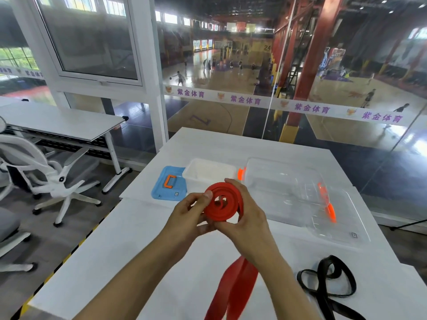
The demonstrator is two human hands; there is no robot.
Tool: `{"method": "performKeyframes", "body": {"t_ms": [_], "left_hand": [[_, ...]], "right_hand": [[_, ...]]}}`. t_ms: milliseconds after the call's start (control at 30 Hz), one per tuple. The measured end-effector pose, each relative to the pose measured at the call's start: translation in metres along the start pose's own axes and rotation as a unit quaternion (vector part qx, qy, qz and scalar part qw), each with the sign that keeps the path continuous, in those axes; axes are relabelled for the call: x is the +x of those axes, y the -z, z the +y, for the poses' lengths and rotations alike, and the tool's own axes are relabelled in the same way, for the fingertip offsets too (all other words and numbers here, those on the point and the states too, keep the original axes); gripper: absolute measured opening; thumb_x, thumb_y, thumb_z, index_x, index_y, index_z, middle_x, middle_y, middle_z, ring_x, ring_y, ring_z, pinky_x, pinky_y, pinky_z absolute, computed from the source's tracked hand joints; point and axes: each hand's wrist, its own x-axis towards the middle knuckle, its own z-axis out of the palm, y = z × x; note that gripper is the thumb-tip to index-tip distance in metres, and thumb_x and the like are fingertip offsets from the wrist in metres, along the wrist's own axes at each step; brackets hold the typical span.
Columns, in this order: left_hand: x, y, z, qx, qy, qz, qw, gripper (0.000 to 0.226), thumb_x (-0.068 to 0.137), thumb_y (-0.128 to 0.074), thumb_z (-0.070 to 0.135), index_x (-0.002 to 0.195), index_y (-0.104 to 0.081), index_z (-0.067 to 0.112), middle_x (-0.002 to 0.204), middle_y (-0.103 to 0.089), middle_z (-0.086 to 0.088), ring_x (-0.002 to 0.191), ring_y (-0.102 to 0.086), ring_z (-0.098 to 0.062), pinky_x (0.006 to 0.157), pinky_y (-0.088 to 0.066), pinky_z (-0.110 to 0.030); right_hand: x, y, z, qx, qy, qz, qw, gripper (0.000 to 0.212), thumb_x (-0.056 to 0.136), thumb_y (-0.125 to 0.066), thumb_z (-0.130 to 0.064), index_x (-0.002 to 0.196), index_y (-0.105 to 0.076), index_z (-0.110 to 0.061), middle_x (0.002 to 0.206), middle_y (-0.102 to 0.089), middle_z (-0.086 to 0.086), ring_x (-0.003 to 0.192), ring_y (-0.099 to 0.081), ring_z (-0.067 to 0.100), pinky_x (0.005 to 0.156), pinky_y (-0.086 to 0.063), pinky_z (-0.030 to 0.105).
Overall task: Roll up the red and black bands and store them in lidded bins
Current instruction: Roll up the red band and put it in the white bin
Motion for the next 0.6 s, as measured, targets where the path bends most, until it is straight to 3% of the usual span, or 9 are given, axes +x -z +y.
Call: {"method": "performKeyframes", "body": {"t_ms": [133, 233, 300, 367, 467, 600], "left_hand": [[0.002, 0.022, 0.016, 0.112, -0.003, -0.102, 0.988, 0.043, 0.081, -0.073, 0.037, 0.117, -0.07, 0.015, 0.112, -0.076, -0.009, 0.111, -0.071, -0.028, 0.095, -0.059, -0.044], [0.004, 0.024, 0.031, 0.284, 0.005, -0.197, 0.938, 0.042, 0.08, -0.08, 0.038, 0.119, -0.069, 0.029, 0.113, -0.076, 0.005, 0.11, -0.07, -0.018, 0.089, -0.059, -0.031], [0.006, 0.019, 0.035, 0.345, 0.0, -0.194, 0.918, 0.032, 0.08, -0.081, 0.038, 0.11, -0.071, 0.033, 0.105, -0.077, 0.013, 0.102, -0.071, -0.011, 0.083, -0.06, -0.024], [0.006, 0.017, 0.035, 0.349, -0.026, -0.173, 0.921, 0.024, 0.081, -0.081, 0.036, 0.103, -0.073, 0.033, 0.099, -0.078, 0.014, 0.096, -0.073, -0.006, 0.078, -0.06, -0.021], [0.005, 0.015, 0.028, 0.317, -0.063, -0.152, 0.934, 0.034, 0.074, -0.081, 0.043, 0.103, -0.076, 0.026, 0.098, -0.079, 0.006, 0.096, -0.074, -0.011, 0.082, -0.061, -0.026], [0.004, 0.009, 0.018, 0.221, -0.083, -0.091, 0.967, 0.04, 0.07, -0.078, 0.044, 0.102, -0.077, 0.021, 0.094, -0.079, 0.001, 0.091, -0.075, -0.015, 0.073, -0.059, -0.024]], "right_hand": [[0.004, 0.026, -0.003, -0.105, 0.038, -0.144, 0.983, 0.093, 0.076, -0.088, -0.033, 0.144, -0.033, -0.064, 0.127, -0.061, -0.02, 0.117, -0.058, 0.004, 0.104, -0.051, 0.033], [0.004, 0.033, -0.012, -0.172, 0.05, -0.22, 0.959, 0.097, 0.08, -0.084, -0.03, 0.145, -0.024, -0.071, 0.117, -0.06, -0.015, 0.106, -0.056, 0.007, 0.097, -0.051, 0.031], [0.002, 0.033, -0.017, -0.179, 0.051, -0.229, 0.955, 0.099, 0.081, -0.083, -0.031, 0.144, -0.018, -0.071, 0.117, -0.058, -0.014, 0.106, -0.055, 0.007, 0.097, -0.05, 0.03], [0.001, 0.032, -0.017, -0.175, 0.052, -0.214, 0.959, 0.101, 0.081, -0.082, -0.033, 0.146, -0.014, -0.071, 0.122, -0.057, -0.012, 0.109, -0.057, 0.009, 0.099, -0.051, 0.034], [0.001, 0.034, -0.012, -0.171, 0.042, -0.198, 0.964, 0.102, 0.079, -0.081, -0.036, 0.148, -0.014, -0.068, 0.127, -0.057, -0.013, 0.113, -0.057, 0.009, 0.098, -0.052, 0.033], [0.002, 0.04, -0.003, -0.104, 0.014, -0.165, 0.981, 0.087, 0.079, -0.083, -0.033, 0.146, -0.032, -0.059, 0.123, -0.063, -0.024, 0.107, -0.061, 0.003, 0.093, -0.051, 0.022]]}}
